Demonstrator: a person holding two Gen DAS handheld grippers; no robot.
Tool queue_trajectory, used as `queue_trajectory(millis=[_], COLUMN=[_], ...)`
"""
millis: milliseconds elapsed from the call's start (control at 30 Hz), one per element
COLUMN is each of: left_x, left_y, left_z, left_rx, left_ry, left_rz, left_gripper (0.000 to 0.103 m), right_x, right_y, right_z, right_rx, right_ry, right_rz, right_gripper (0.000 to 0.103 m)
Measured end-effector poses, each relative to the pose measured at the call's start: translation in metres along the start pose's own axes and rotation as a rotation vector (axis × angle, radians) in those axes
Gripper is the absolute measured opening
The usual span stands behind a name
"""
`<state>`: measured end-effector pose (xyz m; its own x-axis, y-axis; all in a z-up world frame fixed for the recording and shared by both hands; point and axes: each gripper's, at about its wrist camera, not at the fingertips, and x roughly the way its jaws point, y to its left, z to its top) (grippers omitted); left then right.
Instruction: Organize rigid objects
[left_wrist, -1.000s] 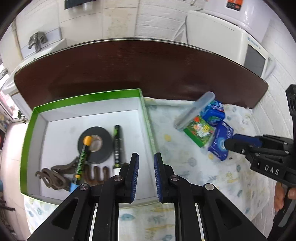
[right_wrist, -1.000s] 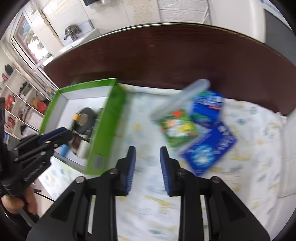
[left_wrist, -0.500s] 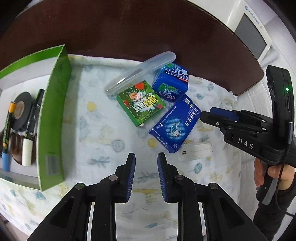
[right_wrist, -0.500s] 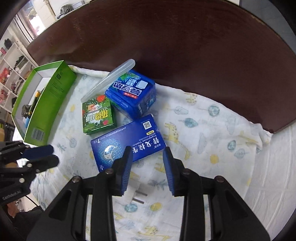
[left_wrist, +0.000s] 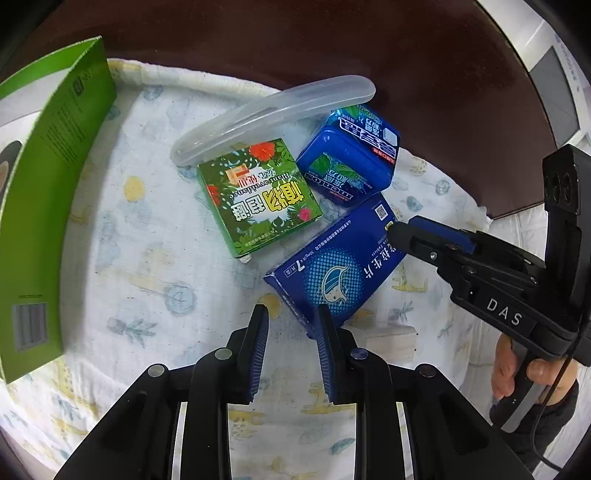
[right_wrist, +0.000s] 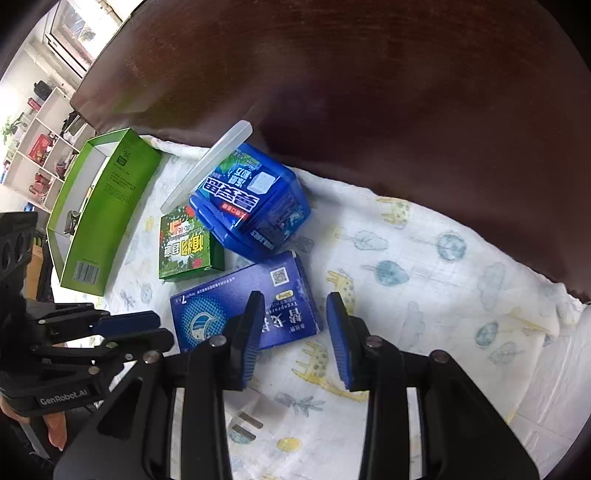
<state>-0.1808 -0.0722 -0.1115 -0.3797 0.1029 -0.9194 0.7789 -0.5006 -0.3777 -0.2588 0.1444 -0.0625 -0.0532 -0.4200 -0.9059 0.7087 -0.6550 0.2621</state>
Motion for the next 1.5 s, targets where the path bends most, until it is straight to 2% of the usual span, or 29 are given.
queue_trajectory(millis=[100,267,400,533,733,900,1067,1333,1500], left_x=[0.008,0.012,0.009,0.002,-0.012,-0.015,-0.033,-0.095,-0.128], left_y=[-0.001,-0.005,-0.002,0.009,0.01,0.02,0.027,0.031,0.043], left_z=[0.003,0.006,0.008,0.011,0.007,0.013,0.008,-0.001,-0.005], left_rx=[-0.028,-0.032,-0.023,-0.012,0.131,0.177,0.207,0.28,0.306], left_ry=[0.013,0.002,-0.023,-0.033,-0.056,-0.067,-0.102,-0.267,-0.35], left_rz=[-0.016,-0.026,-0.011,0.016,0.084,0.108,0.118,0.105,0.105], left_gripper=[0.025,0.032,0.034,0.034,0.034,0.034,0.034,0.034,0.034], right_x=[0.006,0.01,0.011,0.015,0.019,0.024,0.016,-0.028,-0.048], right_y=[0.001,0.0,0.004,0.025,0.062,0.075,0.092,0.125,0.143], right_z=[0.0,-0.003,-0.005,-0.009,-0.012,-0.012,-0.015,-0.013,-0.008], right_rx=[-0.004,0.013,0.03,0.006,0.007,0.1,0.134,0.133,0.11], right_ry=[0.015,0.02,0.028,0.053,0.065,0.074,0.02,-0.139,-0.207], right_rz=[0.013,0.046,0.045,0.025,-0.042,-0.058,-0.09,-0.127,-0.127], right_gripper=[0.034,0.035,0.036,0.036,0.036,0.034,0.03,0.03,0.03])
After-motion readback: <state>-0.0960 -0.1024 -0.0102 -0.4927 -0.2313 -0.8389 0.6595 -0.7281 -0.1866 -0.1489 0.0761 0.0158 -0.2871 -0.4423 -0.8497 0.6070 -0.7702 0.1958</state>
